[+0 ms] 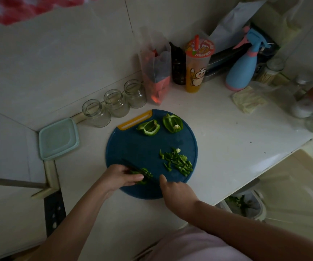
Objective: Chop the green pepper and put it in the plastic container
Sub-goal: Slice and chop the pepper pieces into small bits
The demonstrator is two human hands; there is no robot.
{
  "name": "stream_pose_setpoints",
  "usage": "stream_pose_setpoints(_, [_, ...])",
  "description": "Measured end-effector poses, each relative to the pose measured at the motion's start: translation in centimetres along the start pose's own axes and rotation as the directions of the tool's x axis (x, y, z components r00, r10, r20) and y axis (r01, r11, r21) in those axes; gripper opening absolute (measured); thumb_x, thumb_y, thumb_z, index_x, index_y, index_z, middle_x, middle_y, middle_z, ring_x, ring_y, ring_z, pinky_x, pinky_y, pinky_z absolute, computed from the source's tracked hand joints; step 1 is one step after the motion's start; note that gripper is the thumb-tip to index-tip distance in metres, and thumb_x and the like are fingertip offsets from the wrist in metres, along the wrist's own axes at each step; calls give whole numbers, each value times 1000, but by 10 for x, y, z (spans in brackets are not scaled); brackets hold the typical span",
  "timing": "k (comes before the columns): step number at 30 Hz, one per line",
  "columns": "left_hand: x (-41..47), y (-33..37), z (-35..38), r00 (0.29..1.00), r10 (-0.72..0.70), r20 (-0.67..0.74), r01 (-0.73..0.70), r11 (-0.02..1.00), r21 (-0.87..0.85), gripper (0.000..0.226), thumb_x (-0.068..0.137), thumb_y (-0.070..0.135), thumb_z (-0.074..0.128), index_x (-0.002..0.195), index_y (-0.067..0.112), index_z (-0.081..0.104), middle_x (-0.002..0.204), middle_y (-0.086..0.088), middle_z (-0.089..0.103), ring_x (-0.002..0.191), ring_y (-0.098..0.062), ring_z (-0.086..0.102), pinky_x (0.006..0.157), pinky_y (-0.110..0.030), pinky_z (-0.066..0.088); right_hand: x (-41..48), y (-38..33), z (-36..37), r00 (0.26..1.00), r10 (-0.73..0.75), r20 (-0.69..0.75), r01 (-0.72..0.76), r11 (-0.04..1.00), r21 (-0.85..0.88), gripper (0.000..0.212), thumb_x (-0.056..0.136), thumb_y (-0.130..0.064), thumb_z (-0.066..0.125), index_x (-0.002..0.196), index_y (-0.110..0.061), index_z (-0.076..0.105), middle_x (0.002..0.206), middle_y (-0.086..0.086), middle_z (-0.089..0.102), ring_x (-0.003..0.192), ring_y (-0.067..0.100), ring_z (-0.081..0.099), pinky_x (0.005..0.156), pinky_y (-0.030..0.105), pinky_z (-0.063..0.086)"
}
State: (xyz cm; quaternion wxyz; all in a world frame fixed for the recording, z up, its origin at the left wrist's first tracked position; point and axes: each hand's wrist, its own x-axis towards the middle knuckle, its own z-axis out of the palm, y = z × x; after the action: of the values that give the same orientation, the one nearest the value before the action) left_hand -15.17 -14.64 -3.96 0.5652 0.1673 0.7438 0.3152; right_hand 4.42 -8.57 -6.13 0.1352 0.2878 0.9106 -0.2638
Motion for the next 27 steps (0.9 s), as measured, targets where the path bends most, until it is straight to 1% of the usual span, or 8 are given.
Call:
stream_pose_setpoints(2, [0,0,-1,1000,-1,9,1,1000,6,26,73,5,76,97,7,66,94,-5,71,81,-9,69,63,-15,54,0,-1,-2,1000,7,13,-7,1000,-13,41,91,-2,35,132,-7,30,85,14,60,75,35,60,58,35,37])
stream_pose_setpoints(5, [2,0,-3,1000,-2,15,2,1000,12,29,73,7,77,99,6,67,94,-5,72,80,-8,70,64,-15,54,2,-4,-5,999,16,37,-15,1000,-25,44,90,-1,36,133,-7,29,86,14,59,80,35,61,59,35,37])
stream_pose_setpoints(11, [8,1,-6,1000,-1,20,0,1000,19,22,70,12,79,90,8,71,88,-5,74,80,-9,70,65,-15,53,13,-10,-14,995,44,91,-47,998,31,30,91,-1,38,121,-7,35,95,16,62,85,35,61,61,35,37])
stream_pose_setpoints(15, [5,1,-6,999,-1,38,0,999,35,20,71,9,79,89,10,70,86,-3,74,81,-10,70,67,-16,54,30,-23,-15,995,53,88,-56,998,27,31,91,-2,42,121,-6,35,101,18,63,89,37,62,64,38,41])
stream_pose_setpoints(19, [0,0,-5,998,3,57,-6,999,49,38,69,6,80,102,17,65,96,-1,71,87,-11,69,71,-19,55,39,-21,-10,986,160,55,-168,960,223,19,96,-13,41,113,-5,39,102,19,61,93,37,61,70,37,47])
stream_pose_setpoints(22, [-2,0,-5,997,8,72,-11,999,49,46,70,8,79,112,14,62,99,-1,70,88,-10,68,74,-20,56,31,-6,-11,967,253,12,-236,881,410,23,100,-22,39,111,-2,45,102,20,62,92,35,60,70,32,44])
stream_pose_setpoints(24, [-3,-1,-3,996,17,88,-21,999,37,49,72,10,78,117,11,61,102,-2,69,90,-10,68,76,-20,56,21,6,-16,957,289,-28,-245,857,454,25,100,-23,40,110,-2,48,103,18,62,92,31,60,68,28,40])
stream_pose_setpoints(27, [-3,-2,3,995,35,91,-36,999,8,47,72,12,78,115,12,62,102,-2,70,90,-10,69,75,-20,55,7,14,-18,961,263,-82,-206,883,421,23,100,-25,39,107,-4,48,100,18,63,90,32,60,69,32,42])
